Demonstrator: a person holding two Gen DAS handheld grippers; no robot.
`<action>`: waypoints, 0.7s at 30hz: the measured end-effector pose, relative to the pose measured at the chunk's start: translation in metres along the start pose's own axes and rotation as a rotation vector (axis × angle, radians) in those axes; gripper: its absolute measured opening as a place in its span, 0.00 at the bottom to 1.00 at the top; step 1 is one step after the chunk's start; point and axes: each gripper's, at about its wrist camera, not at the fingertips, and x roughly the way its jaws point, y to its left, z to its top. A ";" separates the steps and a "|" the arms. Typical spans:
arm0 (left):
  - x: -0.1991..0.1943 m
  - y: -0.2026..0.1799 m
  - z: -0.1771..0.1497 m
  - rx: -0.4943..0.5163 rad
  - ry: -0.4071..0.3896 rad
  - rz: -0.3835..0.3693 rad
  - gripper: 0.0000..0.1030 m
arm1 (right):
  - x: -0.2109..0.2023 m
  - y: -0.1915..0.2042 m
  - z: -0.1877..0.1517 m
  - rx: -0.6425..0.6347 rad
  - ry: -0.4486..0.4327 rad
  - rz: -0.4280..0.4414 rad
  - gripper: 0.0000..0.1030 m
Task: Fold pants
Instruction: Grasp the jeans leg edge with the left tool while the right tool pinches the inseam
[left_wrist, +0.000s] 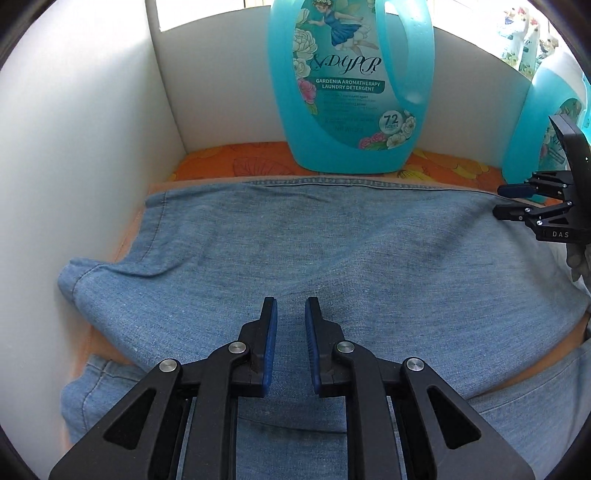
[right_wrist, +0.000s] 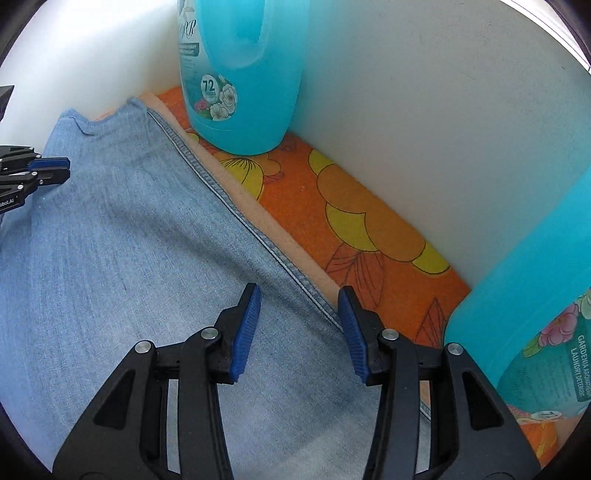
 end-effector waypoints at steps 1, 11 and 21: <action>0.002 0.001 0.000 -0.005 0.004 0.000 0.13 | 0.000 0.001 -0.001 0.002 -0.001 0.012 0.36; 0.010 0.015 0.006 -0.055 0.017 0.005 0.14 | -0.028 0.019 -0.008 -0.047 -0.047 -0.036 0.06; -0.031 0.054 0.024 -0.172 -0.066 -0.008 0.43 | -0.111 0.070 -0.039 -0.075 -0.168 -0.020 0.04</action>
